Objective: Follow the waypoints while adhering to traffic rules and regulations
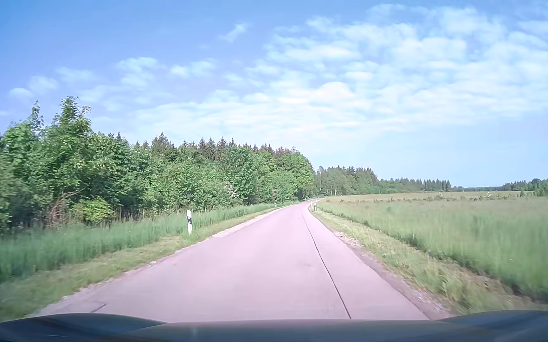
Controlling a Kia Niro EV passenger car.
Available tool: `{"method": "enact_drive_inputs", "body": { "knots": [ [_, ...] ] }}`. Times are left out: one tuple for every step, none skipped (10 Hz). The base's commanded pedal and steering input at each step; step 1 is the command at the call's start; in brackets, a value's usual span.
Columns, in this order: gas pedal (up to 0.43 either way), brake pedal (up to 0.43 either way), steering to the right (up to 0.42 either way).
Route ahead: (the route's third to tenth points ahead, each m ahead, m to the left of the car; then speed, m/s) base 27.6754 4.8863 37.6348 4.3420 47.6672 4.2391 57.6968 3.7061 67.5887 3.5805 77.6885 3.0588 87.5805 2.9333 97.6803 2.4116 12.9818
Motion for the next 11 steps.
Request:
{"method": "enact_drive_inputs", "body": {
  "knots": [
    [0.189,0.000,0.002],
    [0.189,0.000,0.002],
    [0.169,0.000,0.001],
    [0.130,0.000,0.001],
    [0.047,0.000,0.001],
    [0.000,0.000,0.000],
    [0.000,0.000,0.000],
    [0.000,0.000,0.000],
    [0.000,0.000,0.000],
    [0.000,0.000,0.000],
    [0.000,0.000,0.000]
  ]
}}
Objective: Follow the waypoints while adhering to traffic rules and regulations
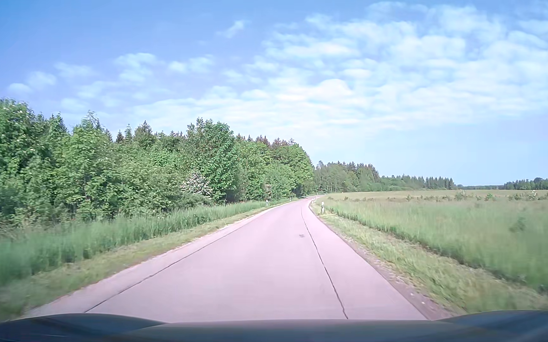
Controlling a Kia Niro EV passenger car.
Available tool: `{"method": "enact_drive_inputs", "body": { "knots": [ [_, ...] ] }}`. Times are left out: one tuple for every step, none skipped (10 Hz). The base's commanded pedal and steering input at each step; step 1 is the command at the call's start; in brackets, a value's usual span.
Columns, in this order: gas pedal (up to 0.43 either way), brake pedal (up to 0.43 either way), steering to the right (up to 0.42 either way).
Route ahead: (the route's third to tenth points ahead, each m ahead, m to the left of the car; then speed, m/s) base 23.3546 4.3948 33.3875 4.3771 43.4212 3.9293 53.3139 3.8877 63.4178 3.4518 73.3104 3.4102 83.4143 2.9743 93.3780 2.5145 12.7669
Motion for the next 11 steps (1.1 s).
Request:
{"method": "enact_drive_inputs", "body": {
  "knots": [
    [0.000,0.000,0.000],
    [0.000,0.000,0.000],
    [0.000,0.000,-0.002],
    [0.000,0.000,-0.004],
    [0.000,0.000,-0.004],
    [0.000,0.000,-0.003],
    [0.000,0.000,-0.002],
    [0.000,0.000,0.000],
    [0.000,0.000,0.000],
    [0.000,0.000,0.000],
    [0.000,0.000,0.000]
  ]
}}
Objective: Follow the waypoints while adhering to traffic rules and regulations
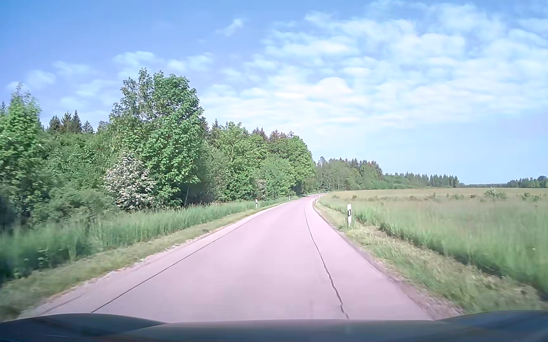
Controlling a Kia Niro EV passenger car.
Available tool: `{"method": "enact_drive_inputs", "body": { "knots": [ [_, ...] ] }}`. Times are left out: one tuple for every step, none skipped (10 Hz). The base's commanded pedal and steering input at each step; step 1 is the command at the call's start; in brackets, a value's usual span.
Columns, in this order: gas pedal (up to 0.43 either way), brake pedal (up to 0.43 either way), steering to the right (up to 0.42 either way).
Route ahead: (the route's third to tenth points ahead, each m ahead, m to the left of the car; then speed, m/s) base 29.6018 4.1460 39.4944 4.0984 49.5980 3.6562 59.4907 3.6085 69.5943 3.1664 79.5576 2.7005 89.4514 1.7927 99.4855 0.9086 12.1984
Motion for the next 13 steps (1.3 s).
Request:
{"method": "enact_drive_inputs", "body": {
  "knots": [
    [0.000,0.000,0.000],
    [0.020,0.000,0.001],
    [0.020,0.000,0.001],
    [0.028,0.000,0.001],
    [0.028,0.000,0.001],
    [0.039,0.000,0.001],
    [0.039,0.000,0.001],
    [0.039,0.000,0.001],
    [0.039,0.000,0.001],
    [0.039,0.000,0.001],
    [0.039,0.000,0.001],
    [0.039,0.000,0.001],
    [0.039,0.000,0.001]
  ]
}}
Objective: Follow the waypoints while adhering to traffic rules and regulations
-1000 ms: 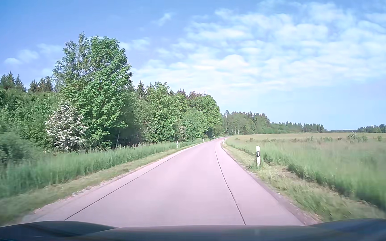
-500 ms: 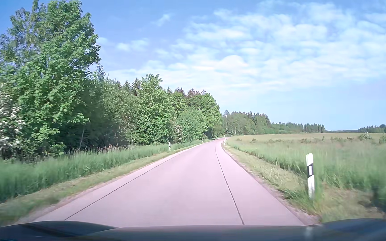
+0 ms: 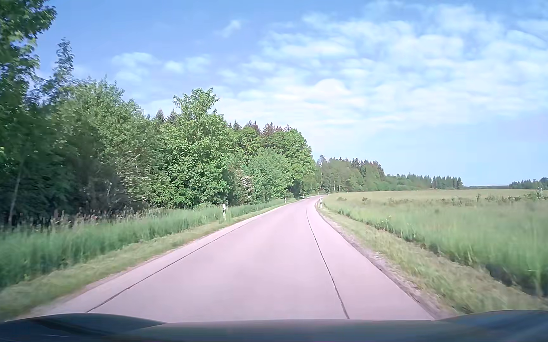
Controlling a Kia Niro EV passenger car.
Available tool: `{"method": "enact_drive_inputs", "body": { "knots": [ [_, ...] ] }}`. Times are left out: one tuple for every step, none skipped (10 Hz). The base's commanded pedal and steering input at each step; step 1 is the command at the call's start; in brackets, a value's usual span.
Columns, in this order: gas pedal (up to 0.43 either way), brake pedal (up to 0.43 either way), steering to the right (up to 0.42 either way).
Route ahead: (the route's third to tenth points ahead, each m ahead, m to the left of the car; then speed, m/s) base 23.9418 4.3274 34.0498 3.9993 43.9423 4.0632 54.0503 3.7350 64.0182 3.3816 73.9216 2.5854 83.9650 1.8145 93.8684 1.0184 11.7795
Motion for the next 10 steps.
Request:
{"method": "enact_drive_inputs", "body": {
  "knots": [
    [0.039,0.000,0.002],
    [0.047,0.000,0.001],
    [0.047,0.000,0.001],
    [0.047,0.000,0.001],
    [0.047,0.000,0.000],
    [0.047,0.000,0.000],
    [0.047,0.000,0.000],
    [0.067,0.000,0.000],
    [0.130,0.000,0.000],
    [0.157,0.000,0.000]
  ]
}}
